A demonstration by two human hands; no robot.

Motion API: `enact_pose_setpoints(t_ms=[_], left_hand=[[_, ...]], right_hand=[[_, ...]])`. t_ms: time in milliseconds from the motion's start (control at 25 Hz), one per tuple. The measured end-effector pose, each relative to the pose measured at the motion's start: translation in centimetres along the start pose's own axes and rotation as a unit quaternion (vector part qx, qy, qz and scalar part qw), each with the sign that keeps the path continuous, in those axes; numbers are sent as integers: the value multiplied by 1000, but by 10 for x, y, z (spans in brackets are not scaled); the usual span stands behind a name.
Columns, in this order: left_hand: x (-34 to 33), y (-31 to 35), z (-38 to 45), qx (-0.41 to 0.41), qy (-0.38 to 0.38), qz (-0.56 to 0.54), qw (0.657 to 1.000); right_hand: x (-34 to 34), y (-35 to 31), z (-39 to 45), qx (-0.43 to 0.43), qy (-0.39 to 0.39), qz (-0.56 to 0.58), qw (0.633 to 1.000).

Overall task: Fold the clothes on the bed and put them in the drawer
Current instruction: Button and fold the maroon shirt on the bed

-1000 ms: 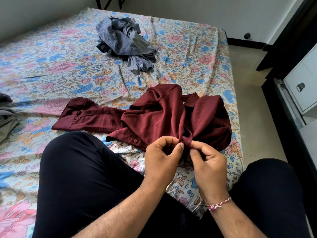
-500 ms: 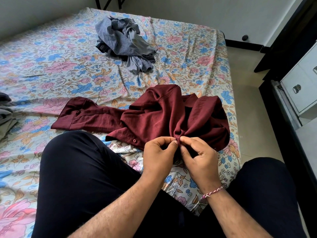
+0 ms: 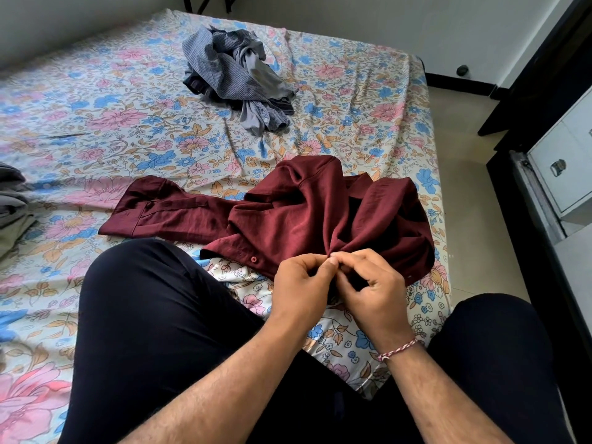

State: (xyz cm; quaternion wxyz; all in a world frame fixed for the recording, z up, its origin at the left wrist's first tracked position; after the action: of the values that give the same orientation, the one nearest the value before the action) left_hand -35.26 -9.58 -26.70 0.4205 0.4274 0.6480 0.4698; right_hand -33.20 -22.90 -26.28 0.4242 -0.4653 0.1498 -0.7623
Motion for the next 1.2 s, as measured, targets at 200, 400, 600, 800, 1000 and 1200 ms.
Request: enact_pose_setpoints(t_ms=[200,400,600,800,1000,1200], left_hand=[[4,5,2,-9,6,-37,999],[7,3,0,0,10,-67,998],[6,6,8,9,-48,1,999],[-4,8,-3,60,-100,-148,982],[-3,1,1,-12,-76,-79,994],[4,20,14,-84,-50,5,995]], right_hand=[[4,-11,-3,23,50,-44,998],[9,-9,0,26,34,-33,999],[16,-8,0,69,33,-76,994],[12,-3,-3,-166,93,197,962],[0,-1,-9,-294,28,364,883],[30,-8,4,-112,-105,67,986]])
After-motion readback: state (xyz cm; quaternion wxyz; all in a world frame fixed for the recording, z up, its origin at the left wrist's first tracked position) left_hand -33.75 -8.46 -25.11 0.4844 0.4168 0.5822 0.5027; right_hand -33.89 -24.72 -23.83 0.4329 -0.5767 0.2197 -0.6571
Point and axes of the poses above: each hand's wrist, its own z-axis towards the middle knuckle, its own x-axis out of the back of the hand, y = z × x, the point moved 3 cm from there along z, towards the middle knuckle, and after that the axes turned 6 degrees about -z, right-handed, at the moved point
